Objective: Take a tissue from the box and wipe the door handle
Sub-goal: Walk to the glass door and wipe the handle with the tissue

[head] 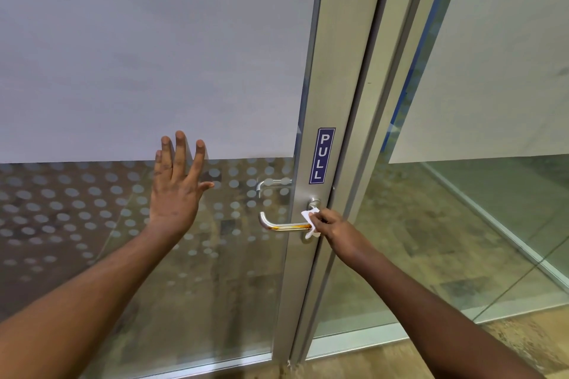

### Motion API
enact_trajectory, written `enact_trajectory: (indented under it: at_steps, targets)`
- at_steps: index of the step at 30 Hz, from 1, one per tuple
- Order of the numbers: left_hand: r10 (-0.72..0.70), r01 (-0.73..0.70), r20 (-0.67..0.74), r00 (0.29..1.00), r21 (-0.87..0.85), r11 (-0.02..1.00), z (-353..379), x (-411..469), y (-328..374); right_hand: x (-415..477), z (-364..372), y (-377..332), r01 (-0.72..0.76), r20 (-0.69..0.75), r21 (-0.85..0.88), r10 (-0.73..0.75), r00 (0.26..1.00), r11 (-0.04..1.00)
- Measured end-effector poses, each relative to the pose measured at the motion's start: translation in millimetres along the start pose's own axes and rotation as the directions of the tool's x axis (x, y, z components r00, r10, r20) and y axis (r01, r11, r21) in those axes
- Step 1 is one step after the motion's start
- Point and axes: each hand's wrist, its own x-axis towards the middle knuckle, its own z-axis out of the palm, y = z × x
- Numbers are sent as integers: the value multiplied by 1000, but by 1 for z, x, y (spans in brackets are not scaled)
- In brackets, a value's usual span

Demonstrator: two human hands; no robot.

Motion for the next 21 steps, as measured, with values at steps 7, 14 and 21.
enact_trajectory:
  at_steps: [7, 14, 21]
  targets:
    - [-12, 12, 16, 1000, 1, 1000, -1, 0, 1, -5, 12, -6, 27, -22, 44, -26, 999, 999]
    - [-20, 20, 34, 999, -7, 1000, -6, -1, 2, -5, 33, -23, 123, -145, -141, -144, 979, 982]
    - [-18, 18, 17, 1000, -3, 1000, -8, -1, 2, -5, 32, -37, 250, -144, -359, -318, 937, 899]
